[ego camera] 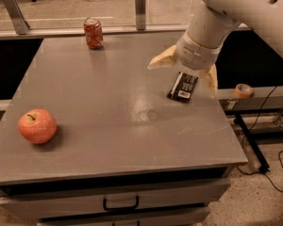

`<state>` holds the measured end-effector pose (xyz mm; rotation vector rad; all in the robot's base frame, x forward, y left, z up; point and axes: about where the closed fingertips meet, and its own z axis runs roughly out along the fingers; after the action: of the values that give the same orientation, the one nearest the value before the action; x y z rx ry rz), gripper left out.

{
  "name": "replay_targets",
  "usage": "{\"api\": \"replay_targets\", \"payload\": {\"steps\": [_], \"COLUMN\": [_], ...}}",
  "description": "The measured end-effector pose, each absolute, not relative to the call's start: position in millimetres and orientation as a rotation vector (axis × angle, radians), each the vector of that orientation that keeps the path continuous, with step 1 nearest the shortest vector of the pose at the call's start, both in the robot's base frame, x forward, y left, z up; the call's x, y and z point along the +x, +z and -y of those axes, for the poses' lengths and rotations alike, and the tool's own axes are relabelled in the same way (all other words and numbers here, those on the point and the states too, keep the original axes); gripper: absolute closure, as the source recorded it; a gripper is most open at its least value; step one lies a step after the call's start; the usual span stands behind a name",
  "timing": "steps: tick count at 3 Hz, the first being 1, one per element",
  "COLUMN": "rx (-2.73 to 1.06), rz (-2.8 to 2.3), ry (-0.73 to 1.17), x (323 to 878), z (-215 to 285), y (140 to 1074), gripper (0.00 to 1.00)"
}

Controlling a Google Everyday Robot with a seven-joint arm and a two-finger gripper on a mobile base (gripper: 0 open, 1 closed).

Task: Move rxbar chocolate near apple

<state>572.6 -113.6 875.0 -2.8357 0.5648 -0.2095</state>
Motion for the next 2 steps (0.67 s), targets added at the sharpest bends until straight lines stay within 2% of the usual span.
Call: {"api": "replay_targets", "payload": {"steps": [1, 2], "rx": [-2.871, -2.897], "rz": [-0.556, -0.547], "ry": [-0.247, -0.249], "x": [586.2, 598.7], "z": [115.9, 121.3], "y": [867.2, 854.6], "gripper": [0.00, 0.18]}}
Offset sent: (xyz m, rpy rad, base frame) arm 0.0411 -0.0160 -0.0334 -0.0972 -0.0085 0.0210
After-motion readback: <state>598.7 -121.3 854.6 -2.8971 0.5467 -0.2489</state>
